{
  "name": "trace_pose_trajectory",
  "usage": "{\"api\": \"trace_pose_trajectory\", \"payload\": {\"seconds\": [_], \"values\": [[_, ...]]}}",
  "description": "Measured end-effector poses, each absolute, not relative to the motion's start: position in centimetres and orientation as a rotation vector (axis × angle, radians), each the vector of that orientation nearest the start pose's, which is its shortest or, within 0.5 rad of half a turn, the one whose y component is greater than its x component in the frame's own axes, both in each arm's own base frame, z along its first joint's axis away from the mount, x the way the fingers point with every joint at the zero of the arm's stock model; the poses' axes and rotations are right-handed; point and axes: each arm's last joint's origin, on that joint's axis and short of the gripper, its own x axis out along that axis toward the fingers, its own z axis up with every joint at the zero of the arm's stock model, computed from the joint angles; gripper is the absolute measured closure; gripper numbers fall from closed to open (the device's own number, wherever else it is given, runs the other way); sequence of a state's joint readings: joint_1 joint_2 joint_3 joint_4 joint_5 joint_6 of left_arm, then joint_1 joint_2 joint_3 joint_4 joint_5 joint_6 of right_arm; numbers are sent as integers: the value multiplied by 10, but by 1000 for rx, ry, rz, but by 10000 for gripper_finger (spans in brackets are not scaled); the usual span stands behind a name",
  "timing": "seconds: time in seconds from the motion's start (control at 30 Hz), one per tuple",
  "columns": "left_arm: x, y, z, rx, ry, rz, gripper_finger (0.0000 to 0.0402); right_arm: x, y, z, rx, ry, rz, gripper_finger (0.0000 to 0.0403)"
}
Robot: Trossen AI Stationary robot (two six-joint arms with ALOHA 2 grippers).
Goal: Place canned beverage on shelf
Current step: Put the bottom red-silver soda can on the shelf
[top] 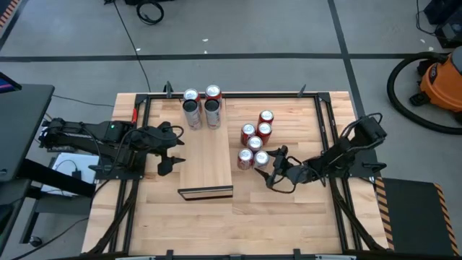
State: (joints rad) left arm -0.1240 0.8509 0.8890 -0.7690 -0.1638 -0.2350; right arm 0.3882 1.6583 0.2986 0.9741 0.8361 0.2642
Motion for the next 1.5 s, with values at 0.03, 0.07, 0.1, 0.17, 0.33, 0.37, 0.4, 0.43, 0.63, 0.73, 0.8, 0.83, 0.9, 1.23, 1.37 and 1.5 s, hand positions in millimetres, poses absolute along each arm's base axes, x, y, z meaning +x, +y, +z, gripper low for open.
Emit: {"api": "trace_pose_trajectory", "payload": {"seconds": [0.03, 0.07, 0.1, 0.17, 0.33, 0.37, 0.4, 0.43, 0.63, 0.73, 0.8, 0.83, 0.9, 1.23, 1.37, 1.5], "values": [[159, -15, 307, -120, 715, 123, 79, 227, 67, 105, 35, 266, -469, 4], [160, -15, 307, -119, 714, 123, 79, 228, 66, 105, 40, 275, -451, 6], [160, -15, 307, -119, 715, 123, 79, 230, 64, 104, 45, 281, -437, 10], [159, -15, 307, -119, 715, 123, 79, 232, 62, 104, 56, 290, -402, 20], [159, -15, 307, -119, 717, 123, 79, 233, 60, 108, 42, 294, -362, 72], [159, -15, 307, -119, 718, 123, 79, 233, 60, 109, 32, 297, -354, 82], [159, -15, 307, -120, 719, 124, 79, 232, 60, 109, 26, 299, -347, 91], [159, -15, 307, -123, 720, 125, 79, 232, 60, 110, 20, 302, -340, 92], [159, -15, 306, -130, 728, 129, 79, 227, 59, 126, 69, 304, -297, 90], [159, -15, 306, -130, 728, 129, 79, 223, 60, 144, 87, 277, -283, 81], [159, -15, 306, -131, 727, 130, 79, 222, 61, 158, 86, 283, -274, 80], [159, -15, 306, -132, 727, 130, 79, 223, 61, 167, 82, 294, -274, 80], [159, -15, 306, -133, 726, 130, 79, 225, 62, 183, 74, 322, -276, 81], [165, -22, 301, -123, 780, -29, 79, 250, 50, 246, 14, 295, -180, 79], [175, -26, 297, -59, 786, 4, 79, 268, 35, 258, -8, 256, -152, 79], [180, -27, 295, 15, 772, 84, 79, 290, 22, 266, -18, 220, -93, 79]]}}
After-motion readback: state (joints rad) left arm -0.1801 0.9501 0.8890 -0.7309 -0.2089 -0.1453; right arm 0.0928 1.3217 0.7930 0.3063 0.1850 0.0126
